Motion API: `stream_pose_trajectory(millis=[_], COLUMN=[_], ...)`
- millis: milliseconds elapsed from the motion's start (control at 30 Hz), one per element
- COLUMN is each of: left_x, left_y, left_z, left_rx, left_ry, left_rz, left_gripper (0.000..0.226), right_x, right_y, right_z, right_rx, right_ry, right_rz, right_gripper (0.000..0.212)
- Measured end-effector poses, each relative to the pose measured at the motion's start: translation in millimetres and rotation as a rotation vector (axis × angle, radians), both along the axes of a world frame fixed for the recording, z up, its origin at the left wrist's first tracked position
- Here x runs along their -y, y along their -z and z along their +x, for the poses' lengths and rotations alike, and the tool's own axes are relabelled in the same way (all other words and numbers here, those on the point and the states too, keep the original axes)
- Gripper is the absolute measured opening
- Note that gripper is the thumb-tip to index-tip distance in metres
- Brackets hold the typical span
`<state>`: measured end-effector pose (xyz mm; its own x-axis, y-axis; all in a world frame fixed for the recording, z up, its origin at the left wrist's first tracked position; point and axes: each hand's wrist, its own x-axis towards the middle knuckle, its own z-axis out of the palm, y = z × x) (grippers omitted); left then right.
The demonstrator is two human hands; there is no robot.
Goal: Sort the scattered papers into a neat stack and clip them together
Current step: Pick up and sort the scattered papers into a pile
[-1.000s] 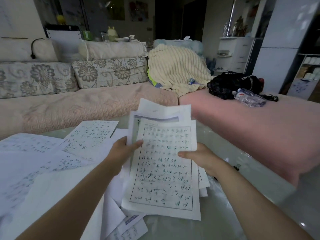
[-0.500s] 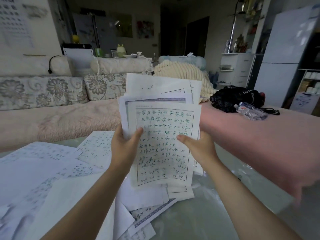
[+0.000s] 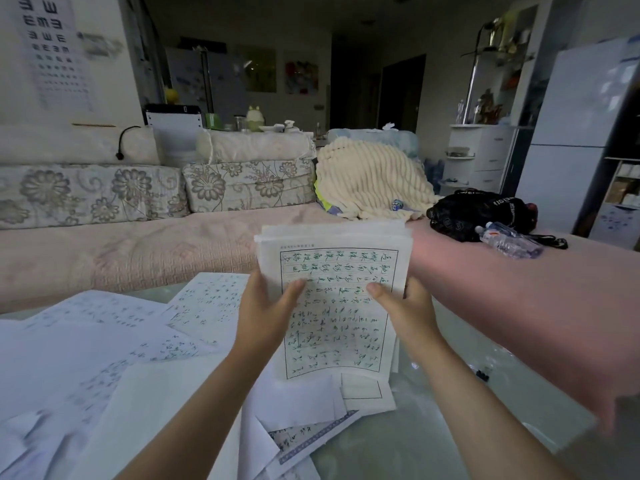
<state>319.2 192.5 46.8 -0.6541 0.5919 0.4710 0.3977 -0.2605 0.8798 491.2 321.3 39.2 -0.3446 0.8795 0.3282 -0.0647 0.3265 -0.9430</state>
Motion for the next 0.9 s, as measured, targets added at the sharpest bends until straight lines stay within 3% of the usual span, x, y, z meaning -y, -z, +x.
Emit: stream_pose_trajectory(millis=[233, 433, 700, 800, 900], left_x=[-7.9, -9.6, 9.9, 32.8, 67.7], left_y=[8.2, 21.5, -28.9, -35.5, -19.2], left_z=[1.8, 5.3, -12.8, -36.6, -60.4], left_rx=[0.049, -0.055, -0.072, -0.005, 0.068], left_ry=[-0.037, -0.068, -0.066, -0.079, -0.13], left_rz=[-0.05, -0.212, -0.194, -0.311, -0.487], left_gripper=[0.027, 0.016, 0.017, 0.021, 0.029], right_x=[-7.3, -2.7, 10.3, 28.1, 51.9], right_y=[17.7, 18.6, -16.6, -13.0, 8.5], right_z=[-0.8, -6.2, -16.8, -33.7, -62.9], right_rx=[0.119, 0.183, 0.15, 0.282, 0.502], right_ry=[-0.009, -0.023, 0.047, -0.076, -0.231], right_rz=[-0.083, -0.104, -0.075, -0.194, -0.347], right_gripper=[0.024, 0.046, 0.027, 0.029, 0.047])
